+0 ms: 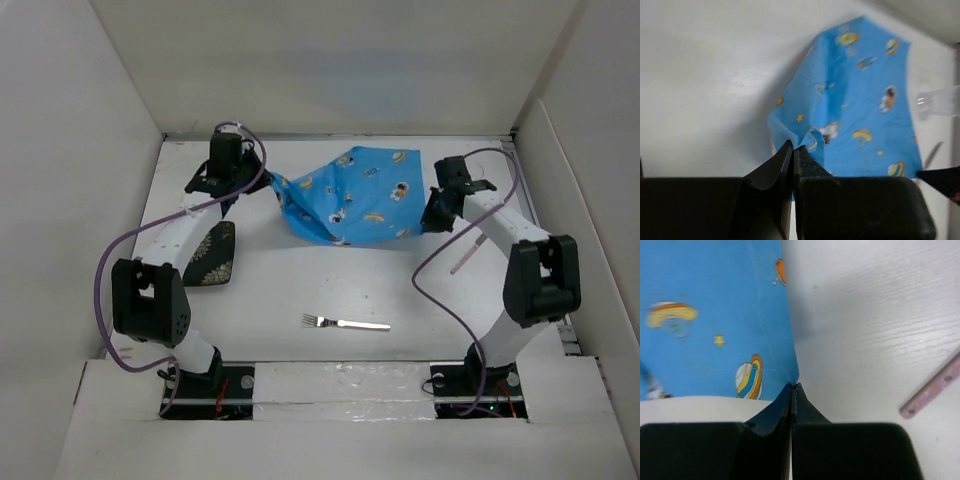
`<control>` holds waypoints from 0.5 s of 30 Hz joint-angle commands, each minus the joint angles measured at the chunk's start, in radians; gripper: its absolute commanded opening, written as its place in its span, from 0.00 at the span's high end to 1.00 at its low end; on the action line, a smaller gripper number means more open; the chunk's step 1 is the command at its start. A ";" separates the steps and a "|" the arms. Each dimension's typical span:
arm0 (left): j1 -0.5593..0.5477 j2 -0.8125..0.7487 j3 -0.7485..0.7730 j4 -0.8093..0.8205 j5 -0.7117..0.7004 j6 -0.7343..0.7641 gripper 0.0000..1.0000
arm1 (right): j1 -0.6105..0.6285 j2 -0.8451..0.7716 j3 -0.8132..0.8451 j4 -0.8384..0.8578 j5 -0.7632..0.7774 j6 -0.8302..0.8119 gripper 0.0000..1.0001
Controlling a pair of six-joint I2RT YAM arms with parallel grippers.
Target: Set the dinner table for one person
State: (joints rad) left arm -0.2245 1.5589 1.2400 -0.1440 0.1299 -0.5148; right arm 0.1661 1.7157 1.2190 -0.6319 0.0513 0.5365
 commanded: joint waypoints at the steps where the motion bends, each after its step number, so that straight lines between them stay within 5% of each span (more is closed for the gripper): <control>1: 0.043 -0.054 0.218 0.030 0.075 -0.069 1.00 | 0.027 -0.210 0.185 -0.029 0.051 -0.026 1.00; 7: 0.195 -0.066 0.438 0.111 0.319 -0.342 1.00 | 0.015 -0.436 0.463 -0.048 0.021 -0.026 1.00; 11: 0.325 -0.135 0.307 0.386 0.439 -0.626 1.00 | -0.037 -0.452 0.670 -0.100 -0.039 -0.026 1.00; 15: 0.359 -0.181 0.140 0.427 0.447 -0.738 1.00 | -0.082 -0.427 0.806 -0.129 -0.163 -0.017 1.00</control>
State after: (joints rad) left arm 0.1276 1.3983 1.4834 0.1722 0.4995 -1.0714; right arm 0.1024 1.2301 1.9984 -0.6754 -0.0257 0.5240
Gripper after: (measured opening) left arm 0.003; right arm 0.010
